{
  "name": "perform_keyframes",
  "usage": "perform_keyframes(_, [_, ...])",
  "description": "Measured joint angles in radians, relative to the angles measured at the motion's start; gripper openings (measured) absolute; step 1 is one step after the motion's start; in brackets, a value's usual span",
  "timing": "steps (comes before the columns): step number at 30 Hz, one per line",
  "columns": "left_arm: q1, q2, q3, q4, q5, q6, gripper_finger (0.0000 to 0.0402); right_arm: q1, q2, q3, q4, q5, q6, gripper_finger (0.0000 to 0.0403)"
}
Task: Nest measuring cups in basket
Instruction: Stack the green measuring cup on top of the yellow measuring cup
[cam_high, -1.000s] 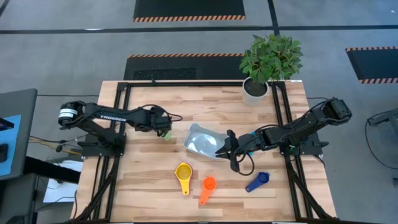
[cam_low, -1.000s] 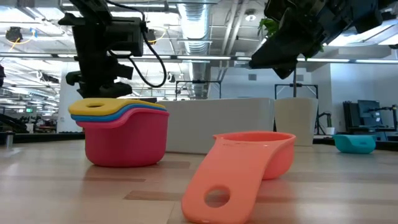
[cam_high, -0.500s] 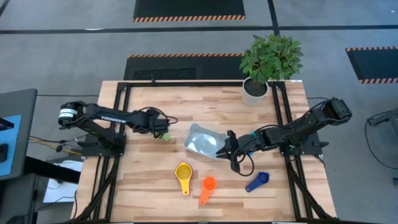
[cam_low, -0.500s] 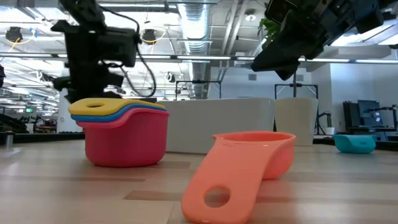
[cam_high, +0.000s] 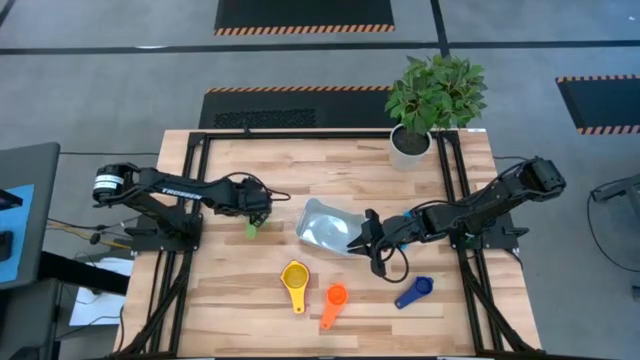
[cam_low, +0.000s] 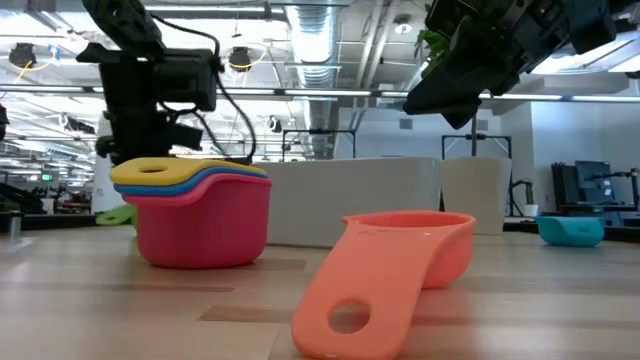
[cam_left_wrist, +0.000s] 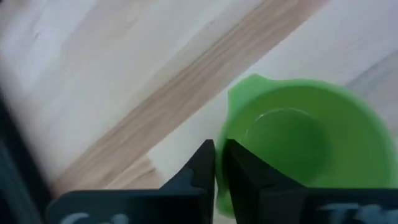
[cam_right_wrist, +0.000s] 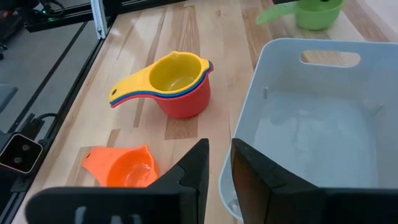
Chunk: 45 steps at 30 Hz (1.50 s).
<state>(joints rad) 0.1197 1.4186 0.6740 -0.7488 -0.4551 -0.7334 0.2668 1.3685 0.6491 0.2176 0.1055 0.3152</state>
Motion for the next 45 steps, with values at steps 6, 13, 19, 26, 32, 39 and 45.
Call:
perform_keyframes(6, [-0.078,-0.021,0.083,0.007,0.067,-0.024,0.0013,0.0,0.0,0.0,-0.011,0.001,0.0,0.0093])
perform_keyframes(13, [-0.29,-0.03,0.282,0.022,0.022,-0.207,0.0004,-0.01,0.0,0.0,-0.078,0.089,0.049,0.0093])
perform_keyframes(19, [-0.464,-0.025,0.406,0.076,-0.021,-0.478,0.0003,-0.038,0.0,0.0,-0.108,0.107,0.091,0.0093])
perform_keyframes(26, [-0.581,-0.024,0.437,0.116,0.063,-0.769,0.0003,-0.039,0.0,0.0,-0.106,0.107,0.112,0.0093])
perform_keyframes(32, [-0.64,0.071,0.436,0.119,0.056,-0.912,0.0002,-0.023,-0.009,0.0,-0.112,0.106,0.124,0.0093])
perform_keyframes(39, [-0.644,0.17,0.465,0.104,0.124,-0.908,0.0003,-0.017,-0.029,0.0,-0.117,0.107,0.13,0.0093])
perform_keyframes(45, [-0.641,0.173,0.468,0.04,0.124,-0.91,0.0004,-0.018,-0.029,0.0,-0.114,0.11,0.133,0.0093])
